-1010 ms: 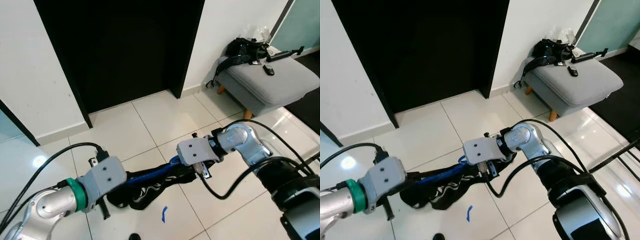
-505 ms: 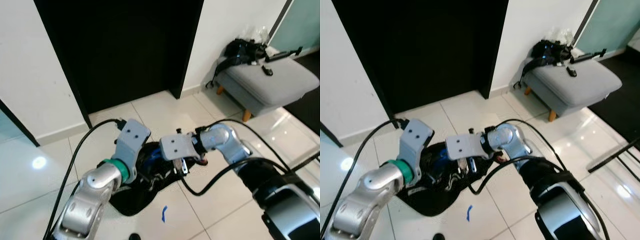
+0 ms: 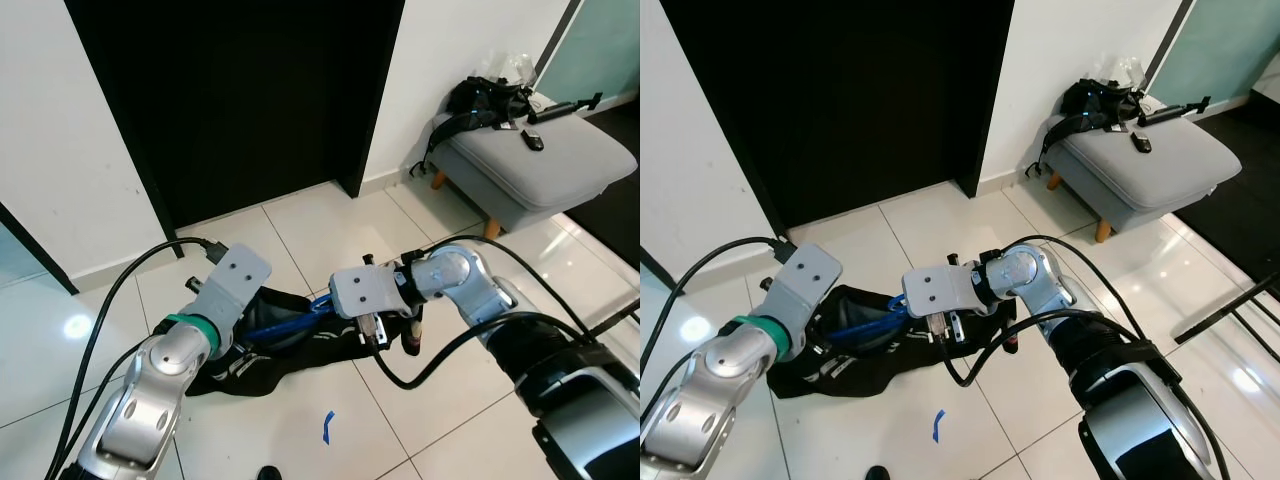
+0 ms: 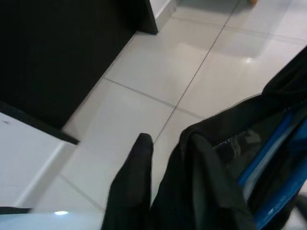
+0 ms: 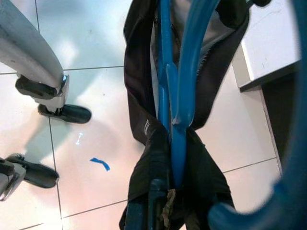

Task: Hang hanger

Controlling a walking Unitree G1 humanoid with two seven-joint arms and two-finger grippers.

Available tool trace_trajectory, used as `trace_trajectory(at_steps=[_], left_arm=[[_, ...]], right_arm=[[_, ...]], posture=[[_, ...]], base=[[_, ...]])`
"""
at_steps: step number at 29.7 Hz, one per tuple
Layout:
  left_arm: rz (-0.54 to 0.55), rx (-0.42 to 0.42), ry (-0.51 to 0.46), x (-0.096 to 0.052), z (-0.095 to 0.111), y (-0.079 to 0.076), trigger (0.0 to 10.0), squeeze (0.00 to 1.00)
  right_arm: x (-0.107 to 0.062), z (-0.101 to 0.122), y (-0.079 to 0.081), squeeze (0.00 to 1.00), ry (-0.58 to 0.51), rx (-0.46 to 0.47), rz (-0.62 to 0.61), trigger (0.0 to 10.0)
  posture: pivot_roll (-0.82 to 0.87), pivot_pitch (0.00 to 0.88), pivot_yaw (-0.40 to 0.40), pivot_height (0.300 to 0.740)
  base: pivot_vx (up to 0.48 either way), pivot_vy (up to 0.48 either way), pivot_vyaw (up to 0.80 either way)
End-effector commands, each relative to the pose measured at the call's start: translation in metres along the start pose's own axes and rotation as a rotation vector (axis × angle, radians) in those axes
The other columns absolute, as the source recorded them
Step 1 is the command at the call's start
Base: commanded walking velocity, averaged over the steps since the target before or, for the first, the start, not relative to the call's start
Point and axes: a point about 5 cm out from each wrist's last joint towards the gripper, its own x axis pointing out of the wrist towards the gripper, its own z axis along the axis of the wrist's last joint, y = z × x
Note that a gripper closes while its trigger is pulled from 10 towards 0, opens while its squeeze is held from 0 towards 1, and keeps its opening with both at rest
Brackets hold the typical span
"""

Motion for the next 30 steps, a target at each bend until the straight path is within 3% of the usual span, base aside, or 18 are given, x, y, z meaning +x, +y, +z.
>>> trace_trajectory(at_steps=[1,8,14,15,16,18,21,26,30], left_arm=[[-0.02,-0.062,-0.017,-0.005,0.0,0.002,10.0,1.0],[-0.122,-0.176,-0.133,-0.018,0.016,0.013,10.0,1.0],[-0.159,-0.155,-0.202,-0.026,0.027,0.014,10.0,1.0],[-0.162,-0.05,-0.192,-0.031,0.022,0.016,10.0,0.0],[-0.162,-0.05,-0.192,-0.031,0.022,0.016,10.0,0.0],[-0.23,0.143,-0.144,-0.043,0.005,0.015,10.0,0.0],[-0.394,0.287,-0.065,-0.064,-0.019,0.01,10.0,0.0],[-0.471,0.322,-0.016,-0.073,-0.031,0.008,10.0,0.0],[-0.477,0.352,0.031,-0.072,-0.045,0.011,10.0,0.0]], right_arm=[[-0.004,0.0,0.001,0.0,-0.032,0.0,-0.009,10.0],[-0.007,0.003,0.0,0.0,-0.07,0.005,-0.032,10.0],[-0.005,0.002,0.001,0.0,-0.075,0.003,-0.037,10.0],[-0.006,0.002,0.001,0.0,-0.077,0.002,-0.043,10.0],[-0.006,0.002,0.001,0.0,-0.077,0.002,-0.043,10.0],[-0.012,0.001,0.0,0.0,-0.079,-0.001,-0.053,10.0],[-0.02,0.002,0.0,0.0,-0.086,-0.019,-0.046,10.0],[-0.025,0.004,0.003,0.0,-0.096,-0.043,-0.015,10.0],[-0.028,0.01,0.006,0.0,-0.123,-0.068,0.034,10.0]], posture=[[-0.04,0.227,0.059,0.74],[-0.04,0.229,0.061,0.74],[-0.03,0.229,0.069,0.74],[-0.03,0.23,0.072,0.74],[-0.03,0.23,0.072,0.74],[-0.03,0.23,0.072,0.74],[-0.02,0.229,0.067,0.74],[-0.02,0.23,0.066,0.74],[-0.02,0.231,0.065,0.74]], base=[[0.0,0.0,0.0],[0.0,0.0,0.0],[0.0,0.0,0.0],[0.0,0.0,0.0],[0.0,0.0,0.0],[0.0,0.0,0.0],[0.0,0.0,0.0],[0.0,0.0,0.0],[0.0,0.0,0.0]])
